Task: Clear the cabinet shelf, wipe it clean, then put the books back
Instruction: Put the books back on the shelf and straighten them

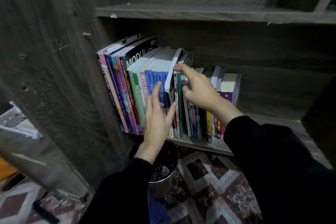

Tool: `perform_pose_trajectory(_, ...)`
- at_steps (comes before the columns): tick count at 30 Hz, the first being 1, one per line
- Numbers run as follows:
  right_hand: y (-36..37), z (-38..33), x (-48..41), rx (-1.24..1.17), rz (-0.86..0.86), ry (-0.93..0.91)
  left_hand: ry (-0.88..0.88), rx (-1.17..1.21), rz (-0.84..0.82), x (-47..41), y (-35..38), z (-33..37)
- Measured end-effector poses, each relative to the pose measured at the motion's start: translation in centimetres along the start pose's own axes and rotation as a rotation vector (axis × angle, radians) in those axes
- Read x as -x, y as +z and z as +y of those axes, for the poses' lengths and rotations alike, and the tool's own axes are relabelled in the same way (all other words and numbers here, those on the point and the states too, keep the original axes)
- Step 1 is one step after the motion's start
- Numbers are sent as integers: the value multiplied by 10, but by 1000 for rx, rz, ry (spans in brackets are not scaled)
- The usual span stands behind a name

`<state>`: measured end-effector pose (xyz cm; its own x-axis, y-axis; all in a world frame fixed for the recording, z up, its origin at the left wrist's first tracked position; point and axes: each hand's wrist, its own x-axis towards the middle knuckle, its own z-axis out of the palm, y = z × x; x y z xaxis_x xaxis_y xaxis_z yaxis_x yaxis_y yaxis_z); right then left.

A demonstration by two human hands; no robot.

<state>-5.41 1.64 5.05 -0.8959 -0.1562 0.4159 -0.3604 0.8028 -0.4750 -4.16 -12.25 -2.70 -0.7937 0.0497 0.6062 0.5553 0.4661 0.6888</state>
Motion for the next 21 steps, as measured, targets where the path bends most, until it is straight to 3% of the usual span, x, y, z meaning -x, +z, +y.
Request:
perform_pose_trajectory(5,0,-2,0,44,2,14,-22,-55,-123,-21,-3,13)
perform_pose_trajectory(12,1,-5,-1,36,-9,6,60,-141,-71,6,-24,10)
perform_pose_trajectory(15,-3,-6,-2,-21,-38,30,-44,-100,-189,3,-27,19)
perform_pose_trajectory(18,-11,3,-9,96,-101,14,-120,-102,-230,9,-38,38)
perform_pose_trajectory(21,-10,14,-7,100,-146,124,-170,-157,-260,24,-62,59)
